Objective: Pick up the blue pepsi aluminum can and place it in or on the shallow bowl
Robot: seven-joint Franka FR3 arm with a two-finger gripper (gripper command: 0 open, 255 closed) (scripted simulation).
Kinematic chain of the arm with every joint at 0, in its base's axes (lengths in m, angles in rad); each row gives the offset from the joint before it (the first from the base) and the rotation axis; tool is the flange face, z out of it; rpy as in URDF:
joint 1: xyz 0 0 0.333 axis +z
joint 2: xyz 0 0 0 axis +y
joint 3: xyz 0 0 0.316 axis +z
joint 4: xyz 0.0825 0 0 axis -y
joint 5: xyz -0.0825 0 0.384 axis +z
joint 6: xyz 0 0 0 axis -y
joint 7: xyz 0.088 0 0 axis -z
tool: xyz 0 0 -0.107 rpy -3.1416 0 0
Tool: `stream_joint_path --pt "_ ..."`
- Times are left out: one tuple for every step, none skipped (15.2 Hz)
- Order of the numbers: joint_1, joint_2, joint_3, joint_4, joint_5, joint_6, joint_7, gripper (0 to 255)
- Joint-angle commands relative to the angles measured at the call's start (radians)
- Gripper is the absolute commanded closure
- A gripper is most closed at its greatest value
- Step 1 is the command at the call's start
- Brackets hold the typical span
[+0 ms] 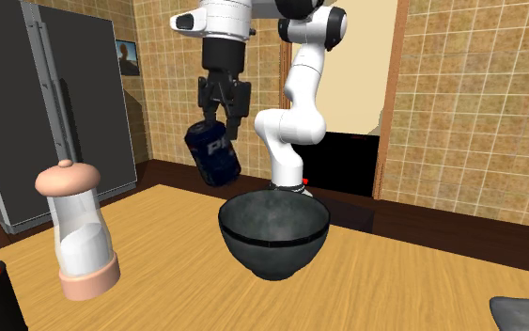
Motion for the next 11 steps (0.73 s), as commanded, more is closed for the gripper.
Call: stream_joint_path --pt "-0.001 0.004 -0.001 0.033 -0.001 -0.029 0.000 255" --pt "-0.001 0.004 -0.002 0.047 -0.002 -0.043 -0.001 255" --pt "-0.002 0.005 -0.002 0.061 -0.002 -0.056 -0.002 255" --pt "-0.002 0.005 -0.003 0.075 -0.003 -0.069 -0.003 255" --pt "-0.003 0.006 -0.004 0.089 -0.003 -0.082 -0.003 255" --pt "-0.004 0.008 -0.005 0.103 -0.004 -0.095 -0.004 255" --pt "-0.004 0.009 -0.005 0.118 -0.005 -0.109 -0.005 255" --pt "-0.005 0.011 -0.006 0.133 -0.005 -0.122 -0.005 255" --pt "-0.005 0.013 -0.007 0.148 -0.006 -0.135 -0.006 255" --pt "-0.006 0.015 -0.007 0.163 -0.007 -0.148 -0.007 255" --pt "-0.006 0.017 -0.008 0.178 -0.007 -0.161 -0.007 255"
